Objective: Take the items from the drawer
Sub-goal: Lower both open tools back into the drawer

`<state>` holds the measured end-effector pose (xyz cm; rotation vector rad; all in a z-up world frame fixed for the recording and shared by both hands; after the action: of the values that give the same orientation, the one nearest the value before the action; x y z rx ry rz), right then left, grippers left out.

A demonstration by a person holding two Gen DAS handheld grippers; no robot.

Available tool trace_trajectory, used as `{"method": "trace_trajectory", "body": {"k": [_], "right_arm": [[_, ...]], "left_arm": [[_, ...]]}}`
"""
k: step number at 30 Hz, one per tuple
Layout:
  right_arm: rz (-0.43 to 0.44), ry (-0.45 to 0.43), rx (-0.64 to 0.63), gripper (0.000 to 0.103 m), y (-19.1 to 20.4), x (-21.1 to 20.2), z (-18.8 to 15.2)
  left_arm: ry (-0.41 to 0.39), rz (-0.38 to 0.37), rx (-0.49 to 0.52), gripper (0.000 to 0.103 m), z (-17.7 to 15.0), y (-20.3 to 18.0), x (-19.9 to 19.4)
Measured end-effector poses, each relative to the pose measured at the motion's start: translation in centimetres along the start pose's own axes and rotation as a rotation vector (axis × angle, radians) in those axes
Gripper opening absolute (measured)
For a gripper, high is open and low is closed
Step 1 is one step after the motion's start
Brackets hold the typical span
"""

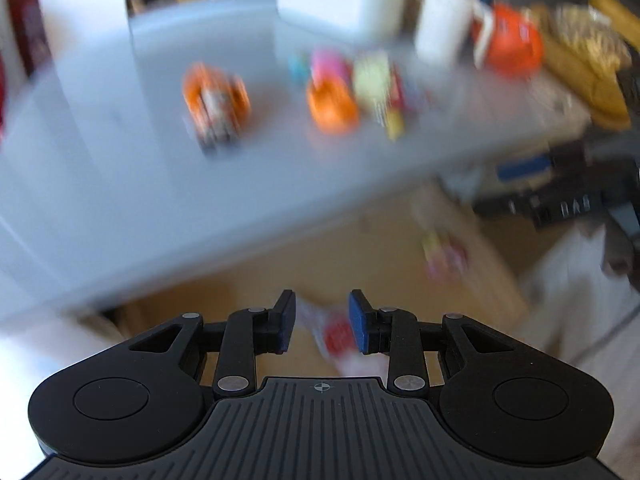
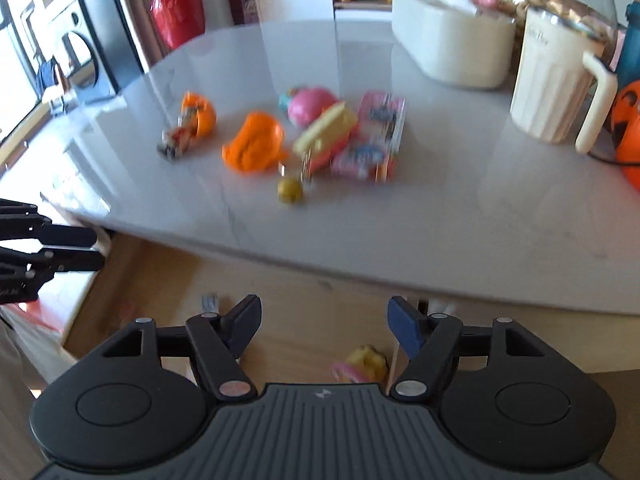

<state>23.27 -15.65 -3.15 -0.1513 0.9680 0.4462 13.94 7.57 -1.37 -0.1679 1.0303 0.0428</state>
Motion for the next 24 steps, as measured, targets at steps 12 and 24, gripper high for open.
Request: {"method": "trace_trajectory", "body": {"k": [12, 24], "right_arm": [[0.059, 0.163, -0.077, 0.075, 1.6, 6.0, -3.5], [0.168, 0.509, 0.004, 0.072, 10.5, 12.9, -5.9]], "left_arm": [[0.243, -0.057, -0.033, 0.032, -3.2, 2.0, 7.5], [0.107, -0.043, -0.206, 0.032, -2.6, 7.3, 6.0]]}}
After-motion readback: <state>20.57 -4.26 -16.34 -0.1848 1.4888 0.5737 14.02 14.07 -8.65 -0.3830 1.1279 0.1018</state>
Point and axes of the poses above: each gripper's, at about its wrist camera, not at the fingertips, and x roughly the way its jaws point, y to its left, z to its top, the point moved 9 cm from there along x, roughly the way its jaws point, and after that the axes turned 2 degrees about -x, right-handed, at the moved point
